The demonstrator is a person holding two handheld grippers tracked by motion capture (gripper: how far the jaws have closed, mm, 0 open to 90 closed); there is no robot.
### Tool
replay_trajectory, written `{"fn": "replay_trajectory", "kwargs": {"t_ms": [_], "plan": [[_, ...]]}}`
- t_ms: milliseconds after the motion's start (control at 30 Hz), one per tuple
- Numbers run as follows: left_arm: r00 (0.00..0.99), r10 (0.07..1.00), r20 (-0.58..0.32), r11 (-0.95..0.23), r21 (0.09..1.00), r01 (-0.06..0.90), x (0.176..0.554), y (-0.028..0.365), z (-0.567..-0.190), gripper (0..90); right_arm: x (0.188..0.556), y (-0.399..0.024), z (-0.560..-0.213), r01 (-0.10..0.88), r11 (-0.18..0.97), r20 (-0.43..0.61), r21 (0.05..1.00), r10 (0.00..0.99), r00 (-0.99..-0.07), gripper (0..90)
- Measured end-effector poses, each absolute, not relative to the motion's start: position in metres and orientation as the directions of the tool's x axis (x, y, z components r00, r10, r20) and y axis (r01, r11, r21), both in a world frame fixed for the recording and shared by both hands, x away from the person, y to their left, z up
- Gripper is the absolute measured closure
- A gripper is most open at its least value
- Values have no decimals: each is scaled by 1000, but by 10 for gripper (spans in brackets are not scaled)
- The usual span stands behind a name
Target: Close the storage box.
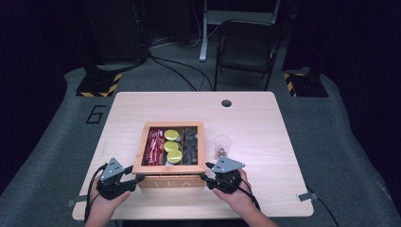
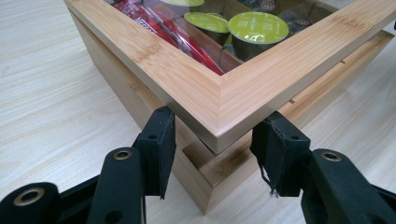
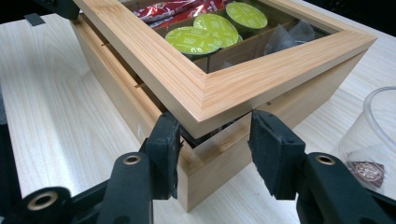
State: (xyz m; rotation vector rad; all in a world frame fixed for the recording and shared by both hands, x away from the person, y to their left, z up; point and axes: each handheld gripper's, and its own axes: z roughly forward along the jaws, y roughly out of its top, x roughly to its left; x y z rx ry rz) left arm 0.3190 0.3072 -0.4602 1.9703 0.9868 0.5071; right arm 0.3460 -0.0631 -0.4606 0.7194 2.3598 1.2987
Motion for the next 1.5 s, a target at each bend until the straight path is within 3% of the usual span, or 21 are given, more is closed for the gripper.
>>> {"fn": "replay_trajectory", "kwargs": {"t_ms": [1033, 1200, 1333, 1500], "plan": [[617, 787, -14, -401, 749, 528, 317, 305, -465, 477, 340, -65, -462, 289, 453, -17, 843, 559, -829, 527], [613, 790, -14, -396, 751, 528, 316, 305, -467, 458, 338, -65, -462, 289, 466, -22, 836, 556, -831, 522], [630, 774, -66, -344, 792, 505, 313, 309, -463, 366, 338, -66, -462, 301, 458, -14, 836, 568, -823, 472], [632, 773, -48, -358, 790, 497, 316, 308, -462, 348, 340, -67, -463, 315, 454, -9, 834, 581, -814, 447]]}}
